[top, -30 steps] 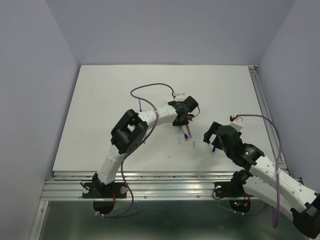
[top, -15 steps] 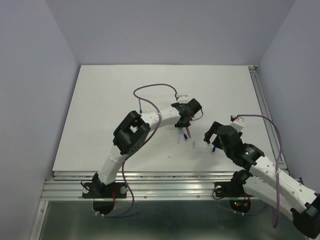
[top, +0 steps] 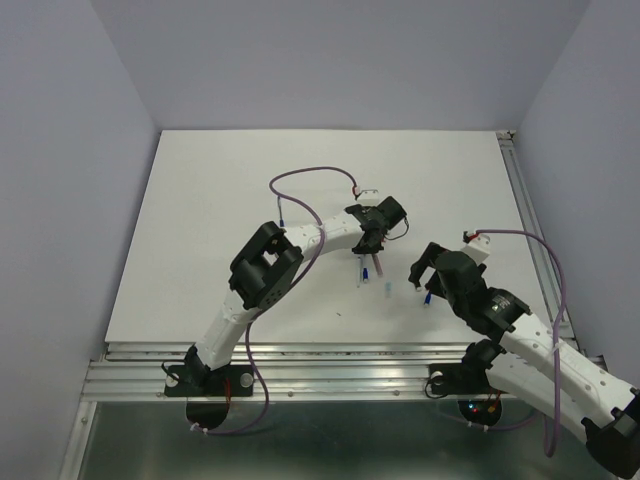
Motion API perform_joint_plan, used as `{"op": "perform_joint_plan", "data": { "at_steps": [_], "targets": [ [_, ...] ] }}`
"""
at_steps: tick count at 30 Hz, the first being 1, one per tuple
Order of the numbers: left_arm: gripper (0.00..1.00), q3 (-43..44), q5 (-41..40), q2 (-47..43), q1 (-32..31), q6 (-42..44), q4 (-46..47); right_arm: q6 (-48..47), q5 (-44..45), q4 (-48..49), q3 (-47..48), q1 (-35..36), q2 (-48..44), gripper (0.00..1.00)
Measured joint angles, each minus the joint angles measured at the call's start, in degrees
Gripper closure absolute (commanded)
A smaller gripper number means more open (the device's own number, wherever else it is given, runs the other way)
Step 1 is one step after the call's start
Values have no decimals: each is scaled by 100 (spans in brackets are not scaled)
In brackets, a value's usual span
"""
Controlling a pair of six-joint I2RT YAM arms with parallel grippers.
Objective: Open the pen caps
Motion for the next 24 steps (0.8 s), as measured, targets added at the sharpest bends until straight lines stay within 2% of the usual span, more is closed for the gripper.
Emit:
{"op": "perform_joint_plan", "data": {
  "at_steps": [8, 14, 20, 24],
  "targets": [
    [100, 44, -9, -2, 0, 2, -70, -2, -31, 0, -2, 0, -9, 0],
    [100, -107, -74, -238, -4, -15, -94, -149, -415, 24, -2, 0, -275, 0],
    [100, -876, -74, -1475, -13, -46, 151, -481, -1661, 723, -299, 0, -501, 0],
    [100, -1340, -66, -2277, -13, -101, 472, -461, -2765, 1633, -461, 0, 90, 0]
  ]
}}
